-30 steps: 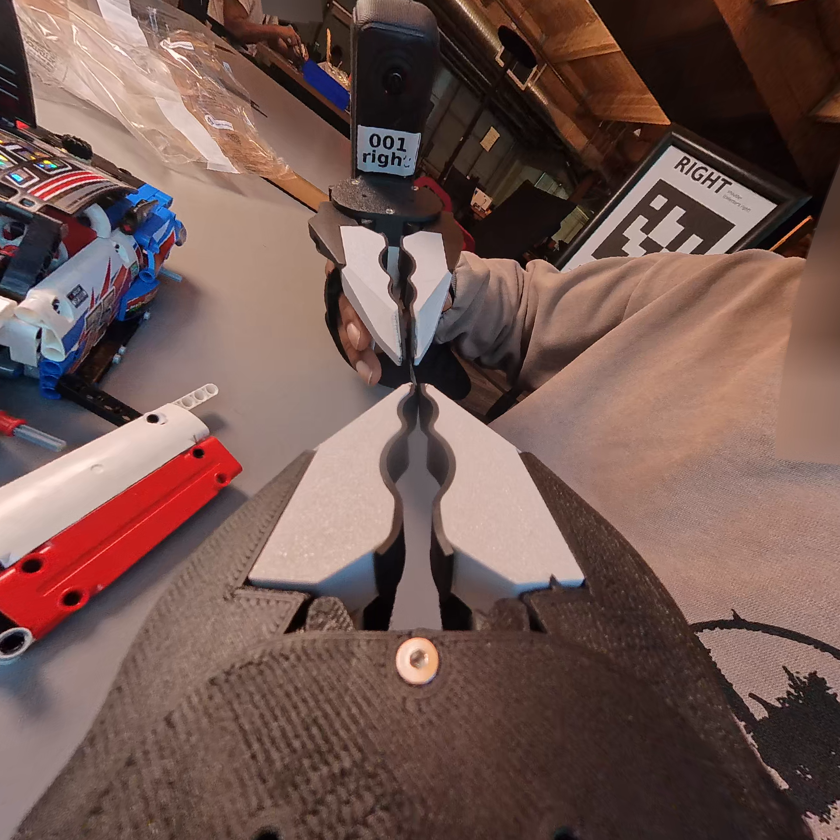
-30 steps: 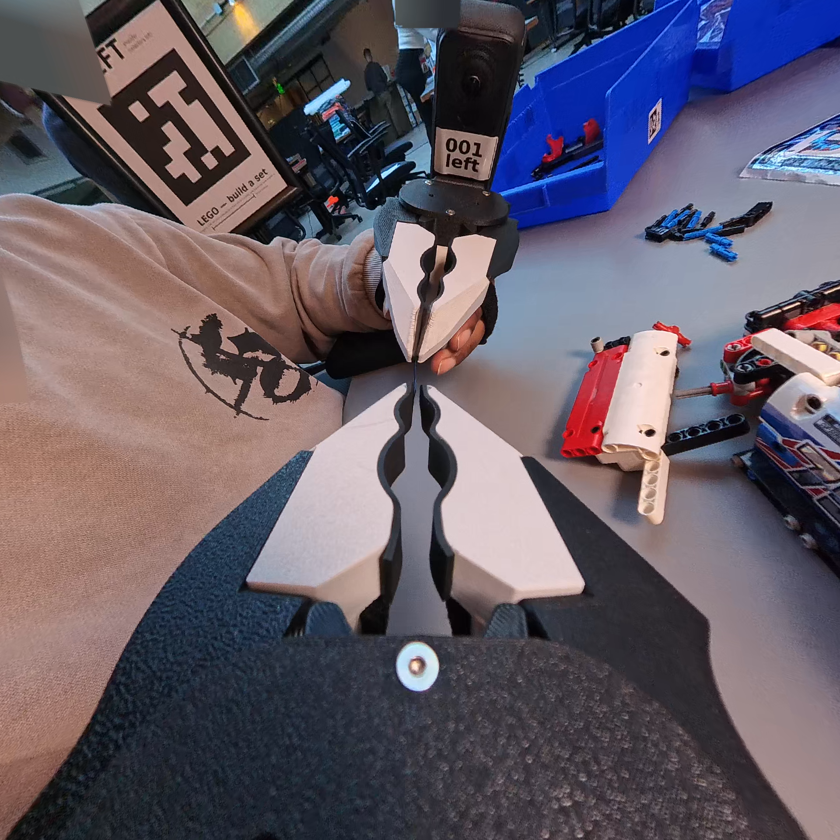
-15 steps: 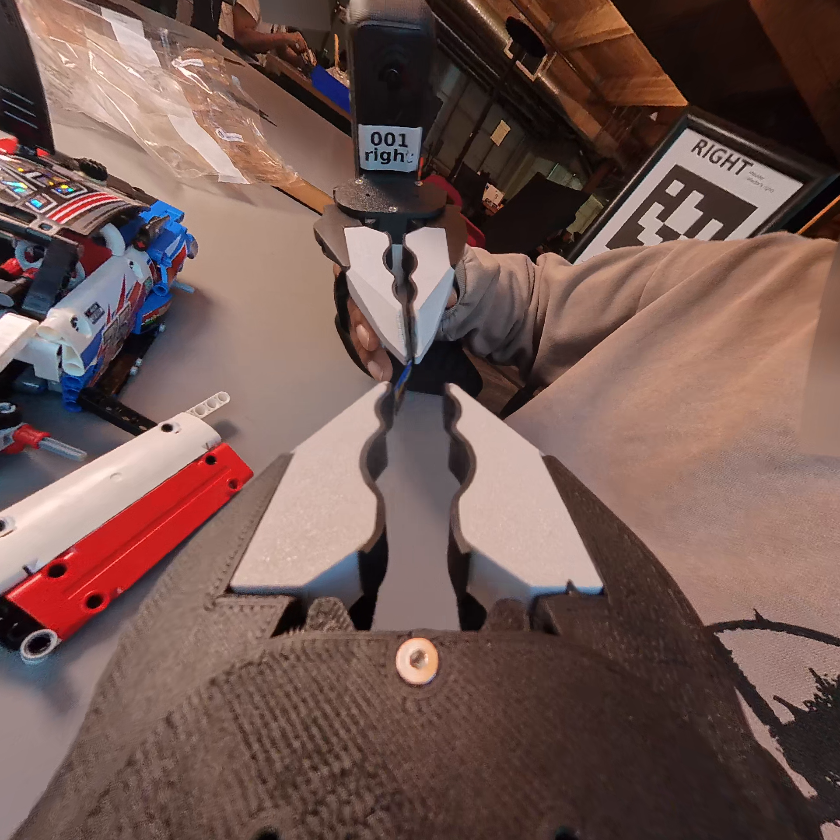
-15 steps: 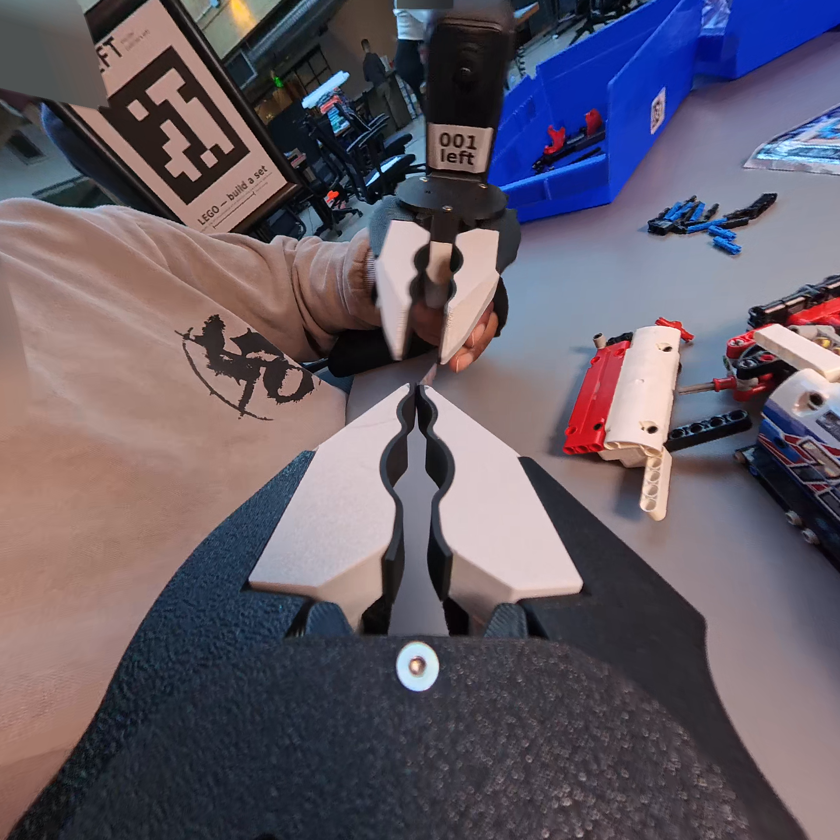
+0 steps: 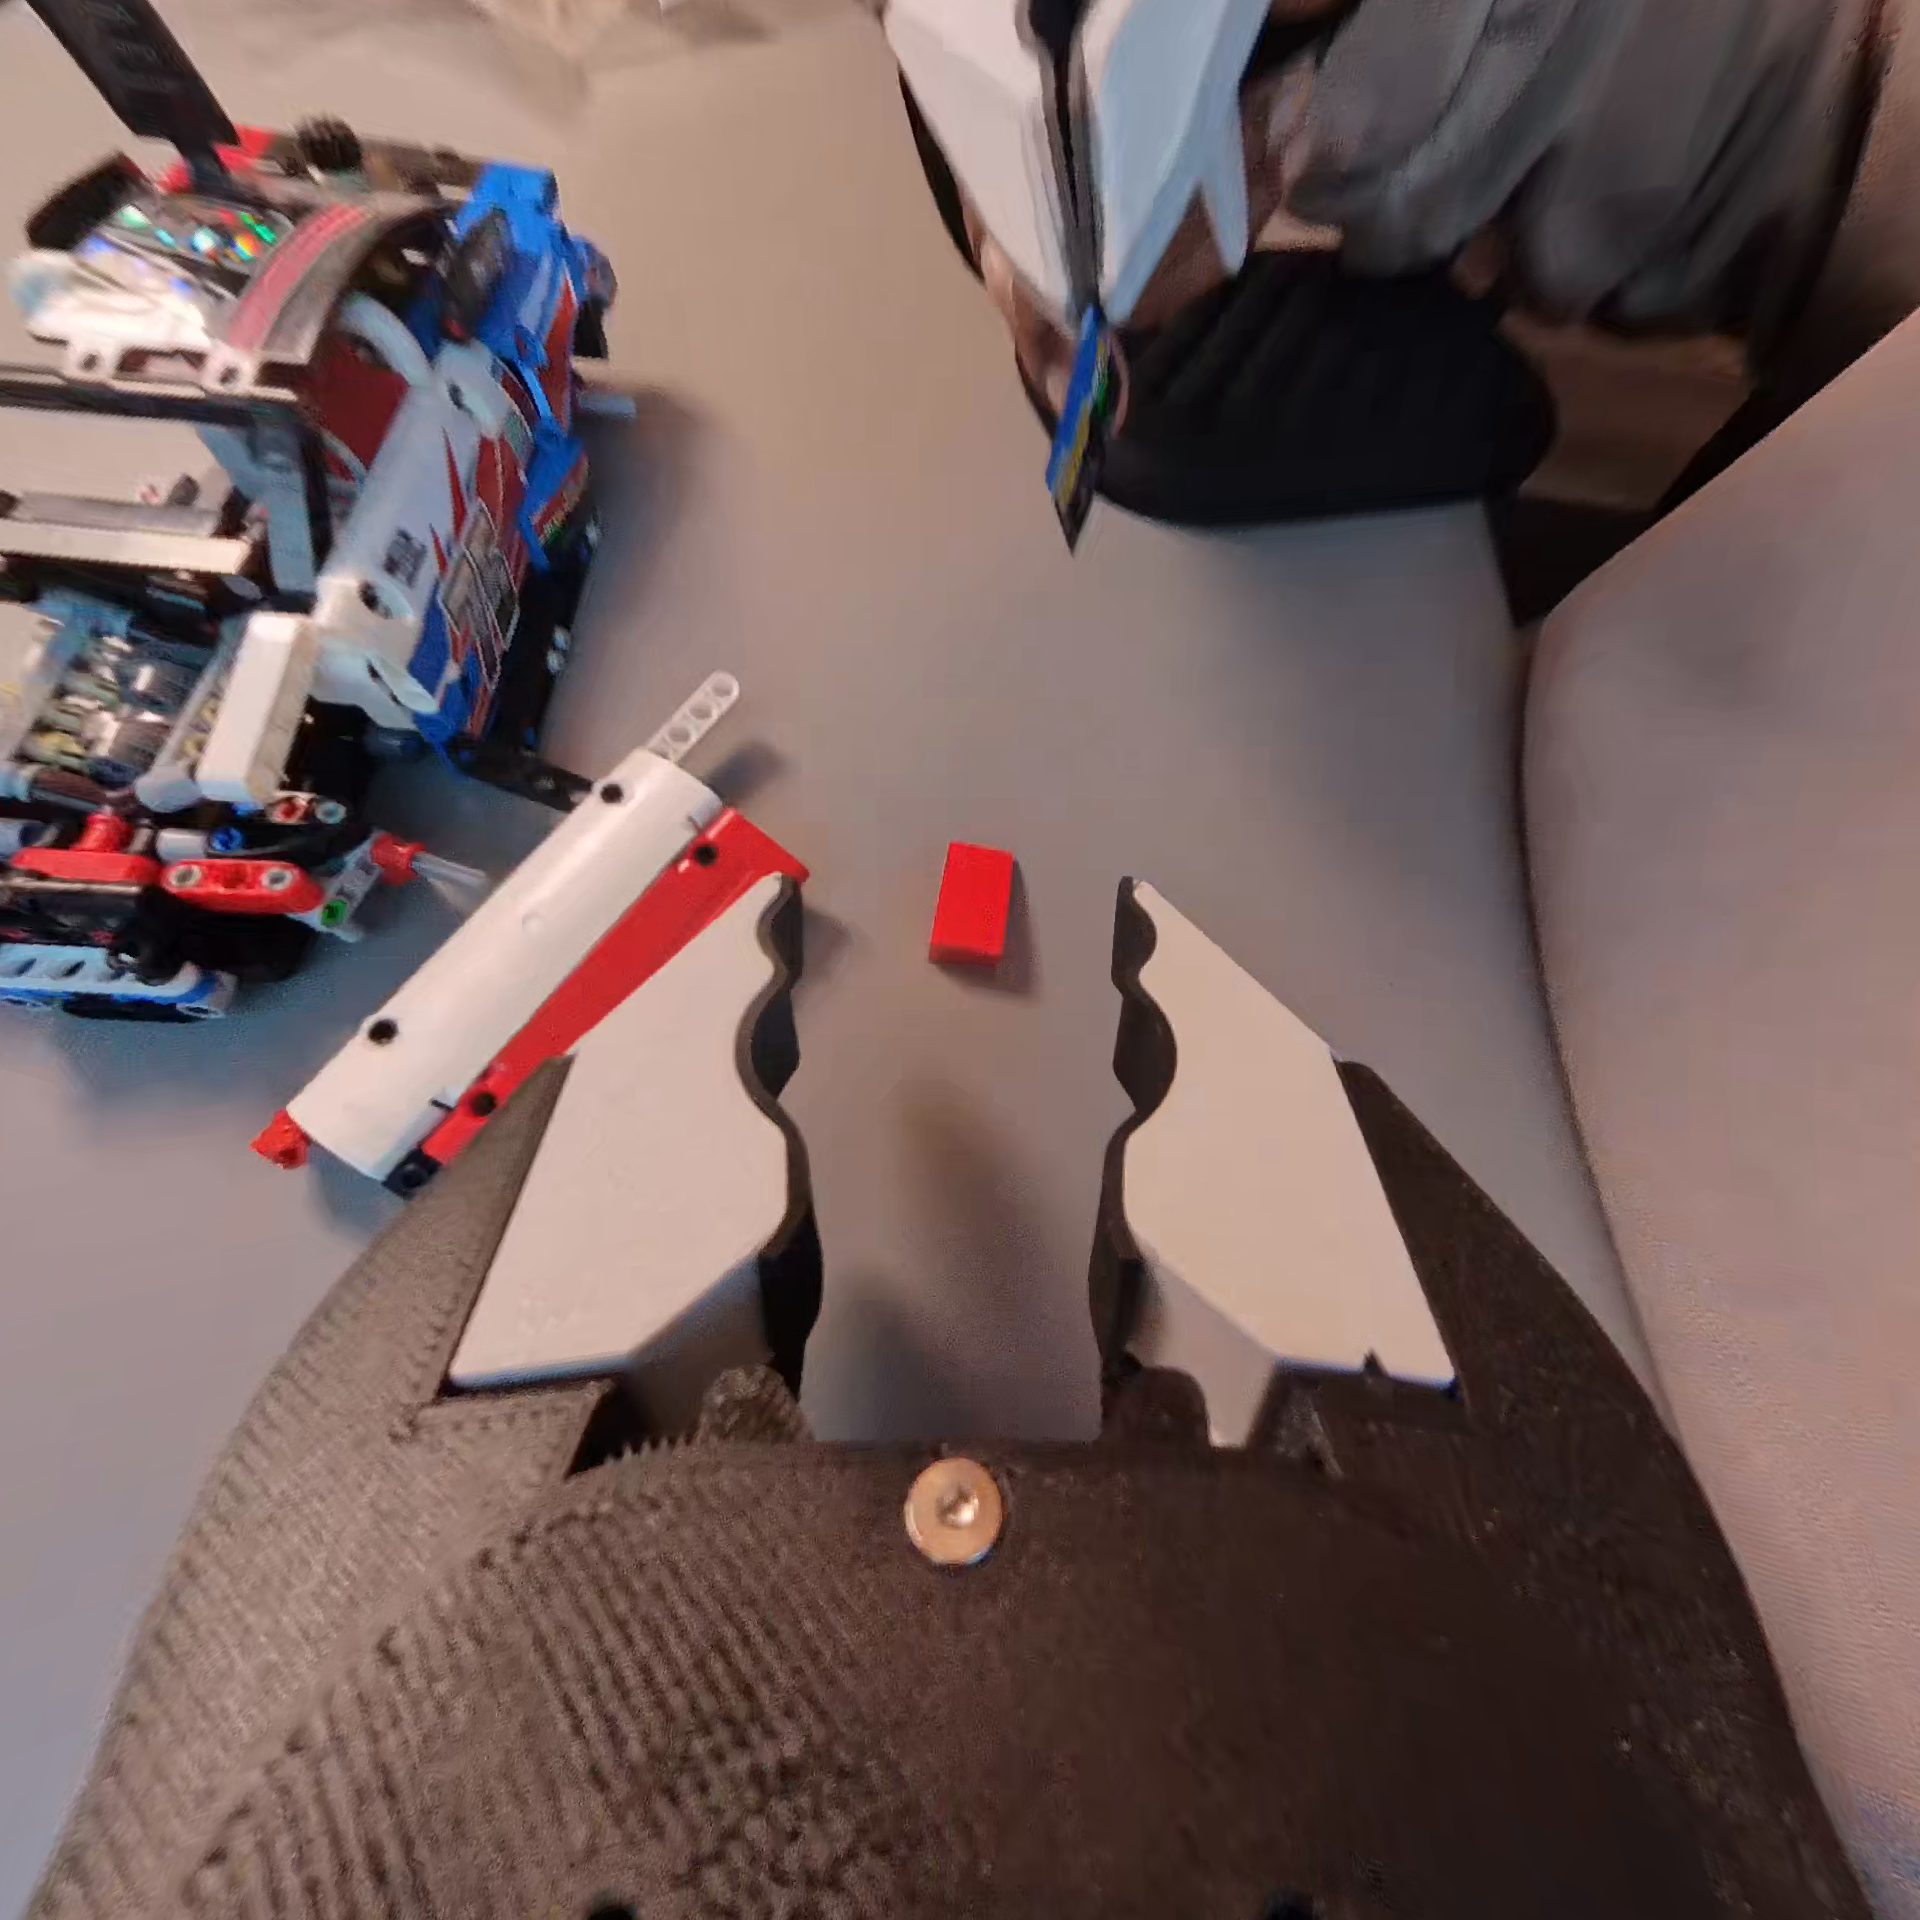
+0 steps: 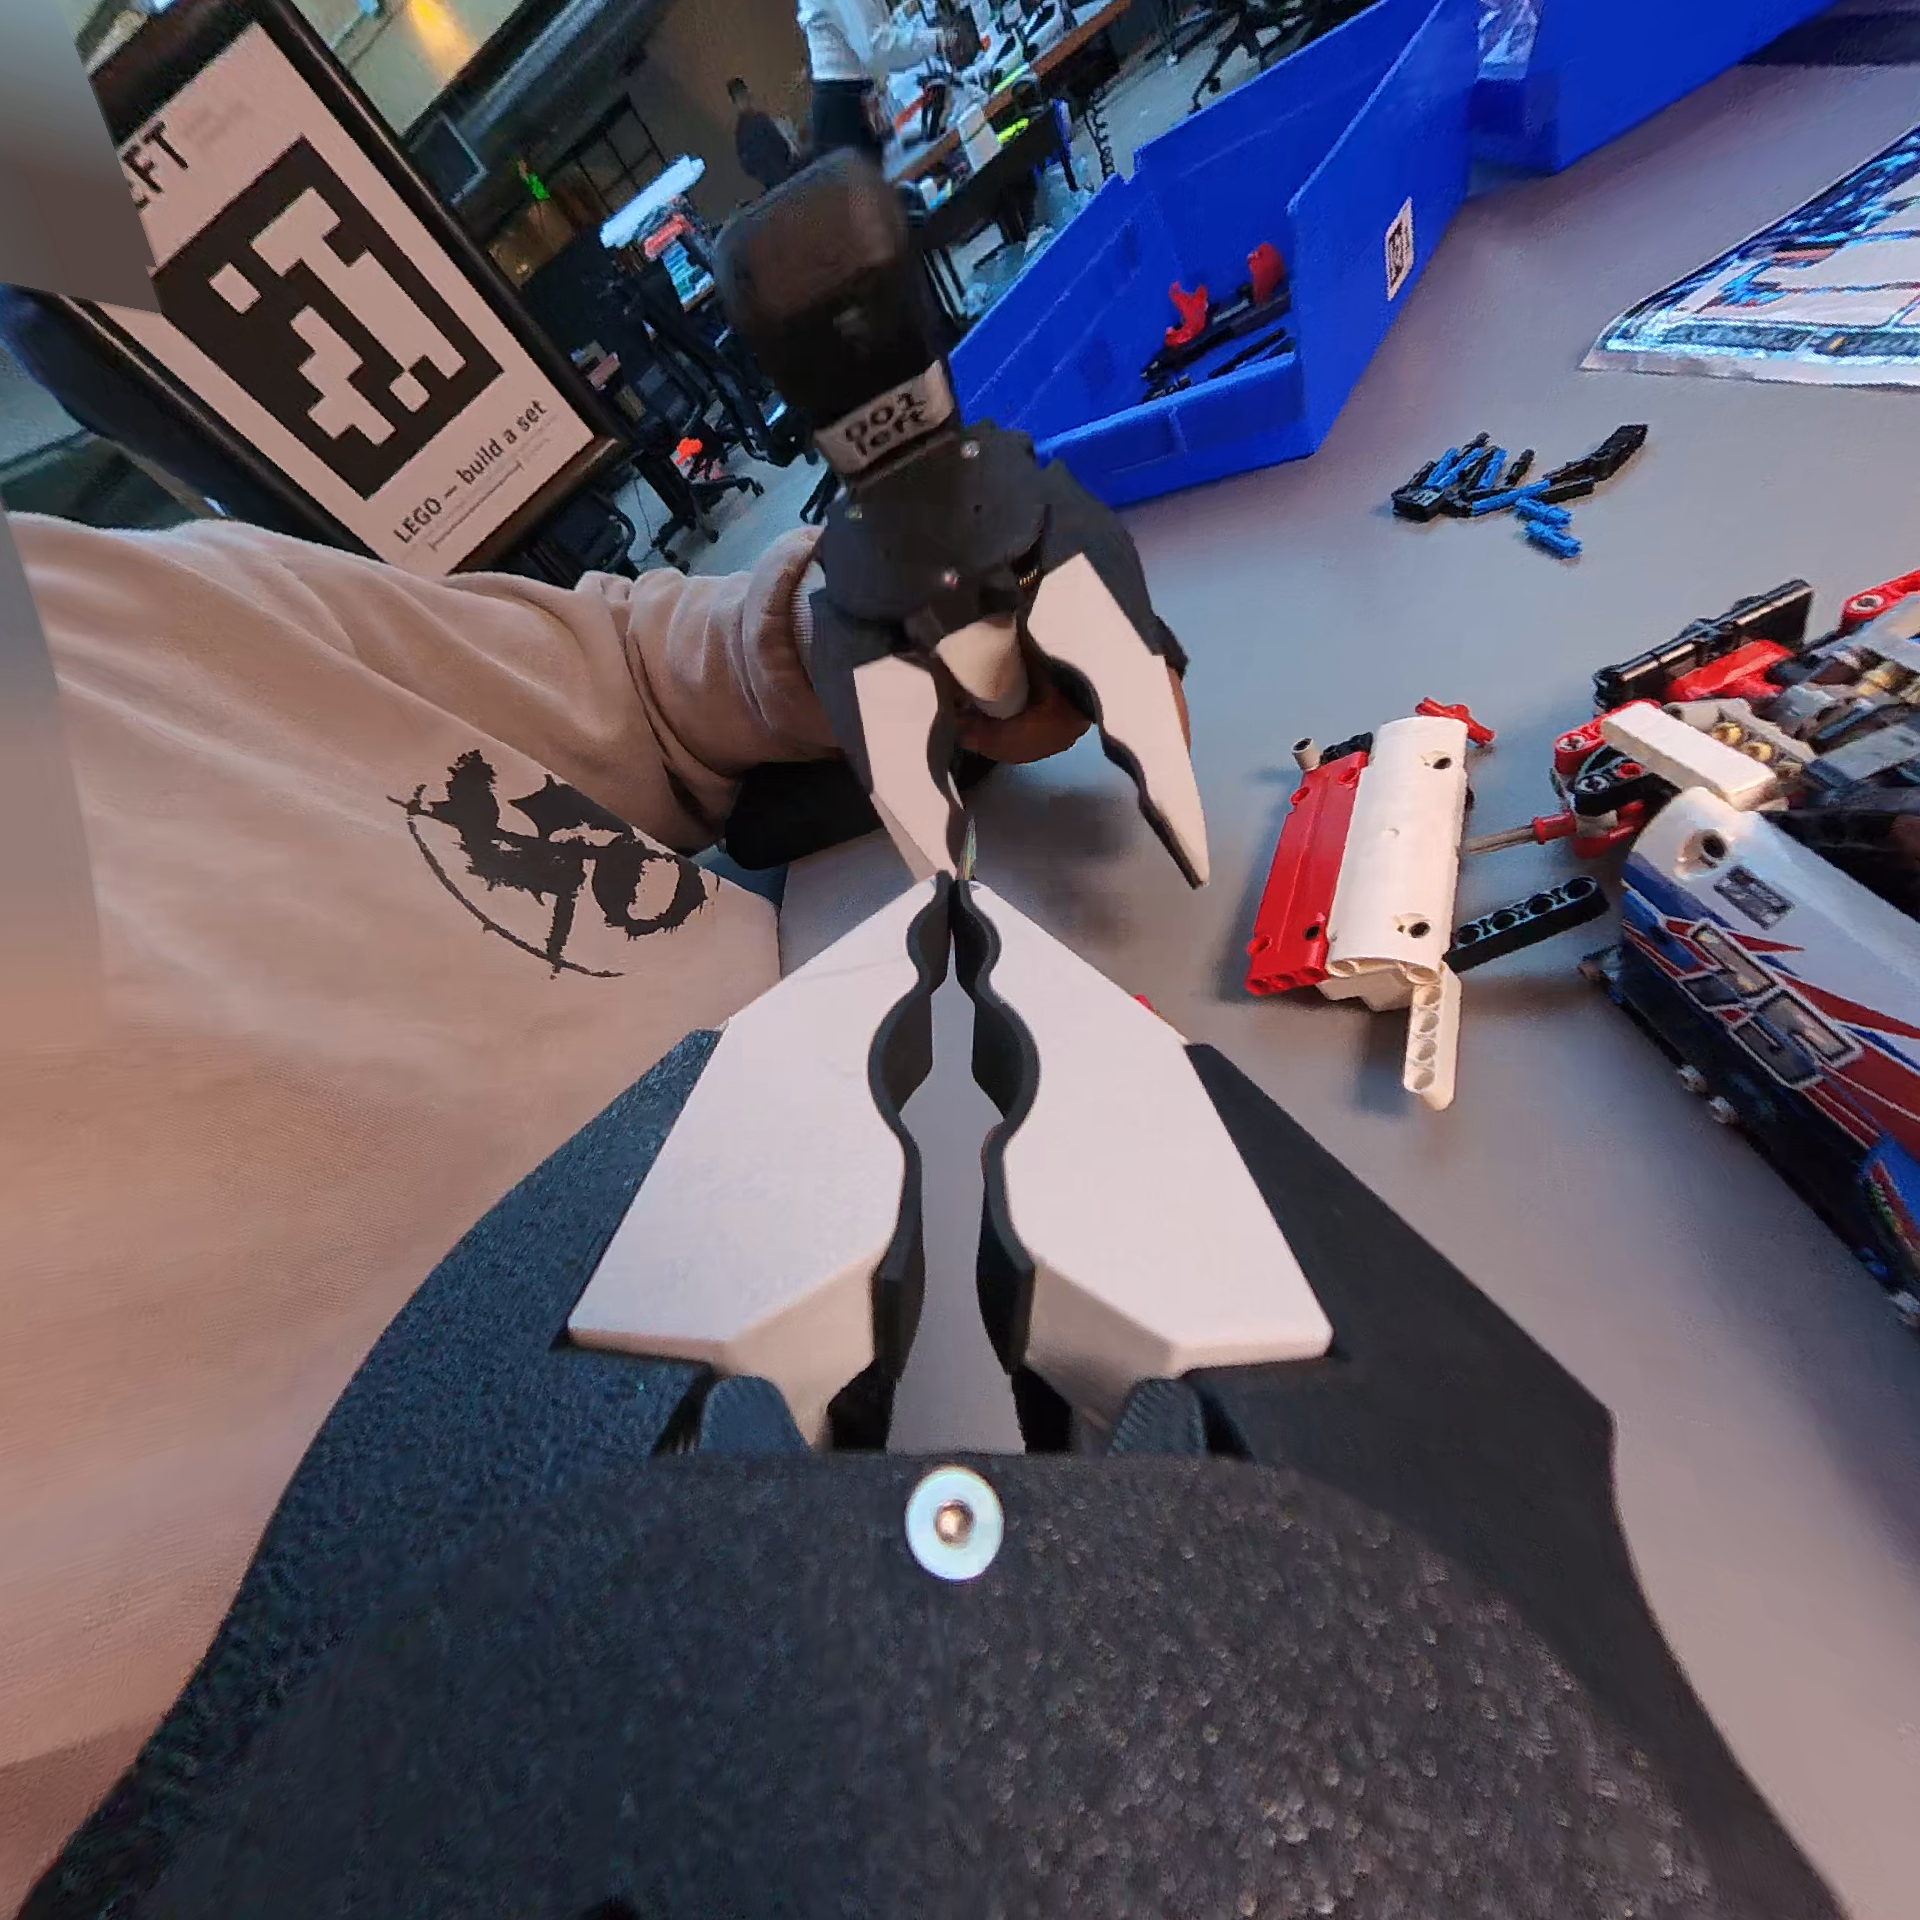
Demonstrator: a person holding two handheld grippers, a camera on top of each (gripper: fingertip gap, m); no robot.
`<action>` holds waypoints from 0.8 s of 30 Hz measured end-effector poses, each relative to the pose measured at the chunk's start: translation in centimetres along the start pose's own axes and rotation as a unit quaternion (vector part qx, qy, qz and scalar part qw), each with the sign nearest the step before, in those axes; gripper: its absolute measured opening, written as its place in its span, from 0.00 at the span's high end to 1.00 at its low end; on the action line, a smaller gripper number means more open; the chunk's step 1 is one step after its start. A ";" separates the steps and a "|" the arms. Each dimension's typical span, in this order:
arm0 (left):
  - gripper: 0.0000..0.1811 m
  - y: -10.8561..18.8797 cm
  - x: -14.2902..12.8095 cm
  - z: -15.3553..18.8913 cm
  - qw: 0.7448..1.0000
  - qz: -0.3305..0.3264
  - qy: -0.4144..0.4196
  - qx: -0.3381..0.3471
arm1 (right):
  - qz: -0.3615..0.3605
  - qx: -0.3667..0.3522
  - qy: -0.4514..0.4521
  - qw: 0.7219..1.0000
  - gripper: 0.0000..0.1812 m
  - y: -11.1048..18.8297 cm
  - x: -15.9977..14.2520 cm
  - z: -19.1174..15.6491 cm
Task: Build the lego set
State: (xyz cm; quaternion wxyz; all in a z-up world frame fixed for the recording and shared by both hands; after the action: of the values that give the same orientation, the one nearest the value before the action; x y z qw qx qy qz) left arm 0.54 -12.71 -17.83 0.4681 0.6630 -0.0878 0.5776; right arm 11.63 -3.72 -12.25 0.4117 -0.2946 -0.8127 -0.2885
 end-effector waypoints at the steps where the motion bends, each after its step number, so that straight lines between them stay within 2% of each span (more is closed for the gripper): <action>1: 0.70 -0.6 -0.7 0.2 1.000 -0.024 -0.011 0.004 | 0.003 0.003 -0.012 1.000 1.00 0.2 -0.1 0.1; 5: 0.79 -1.7 -1.8 0.3 0.997 -0.066 -0.027 0.019 | 0.010 0.008 -0.038 0.999 1.00 0.3 -1.0 0.4; 12: 0.85 -2.3 -1.8 0.5 0.994 -0.088 -0.058 0.039 | 0.043 0.027 -0.042 0.998 1.00 0.2 -1.1 0.3; 24: 0.83 -2.5 -1.9 0.5 0.993 -0.109 -0.030 0.029 | 0.067 0.022 -0.048 0.996 1.00 0.7 -1.0 0.9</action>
State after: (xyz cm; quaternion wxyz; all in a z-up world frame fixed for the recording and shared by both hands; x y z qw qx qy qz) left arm 1.92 -12.47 -20.71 0.5063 0.6988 -0.0122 0.5052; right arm 12.19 -2.90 -13.36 0.3973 -0.3524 -0.8160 -0.2281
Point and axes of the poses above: each gripper's, where its closed fingertips meet, y back along the fingers, x out of its top, z = x × y across the jaws, the point moved 6 cm from there along y, back along the fingers
